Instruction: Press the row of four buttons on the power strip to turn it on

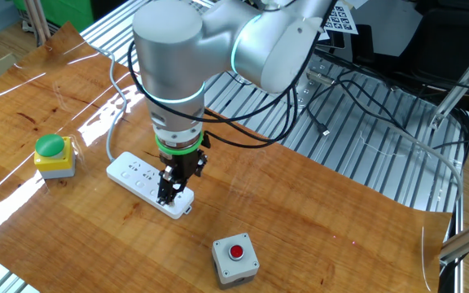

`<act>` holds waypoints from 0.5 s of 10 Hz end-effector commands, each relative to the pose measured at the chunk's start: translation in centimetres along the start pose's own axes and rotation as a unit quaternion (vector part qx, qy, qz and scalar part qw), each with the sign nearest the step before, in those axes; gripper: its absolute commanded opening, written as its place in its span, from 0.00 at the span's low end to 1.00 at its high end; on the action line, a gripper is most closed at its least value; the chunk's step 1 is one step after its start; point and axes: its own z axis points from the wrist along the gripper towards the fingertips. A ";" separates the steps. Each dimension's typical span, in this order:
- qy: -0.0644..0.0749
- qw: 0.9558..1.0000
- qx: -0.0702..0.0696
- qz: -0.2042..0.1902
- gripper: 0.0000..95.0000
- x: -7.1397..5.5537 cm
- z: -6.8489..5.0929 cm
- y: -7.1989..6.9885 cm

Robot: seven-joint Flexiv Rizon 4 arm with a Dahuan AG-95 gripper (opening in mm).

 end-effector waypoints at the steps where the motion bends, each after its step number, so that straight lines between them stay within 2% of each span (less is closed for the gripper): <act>1: -0.004 1.000 0.005 -0.002 1.00 0.2 -0.5 -0.1; 5: -0.010 1.000 0.011 -0.006 1.00 0.3 -0.7 -0.1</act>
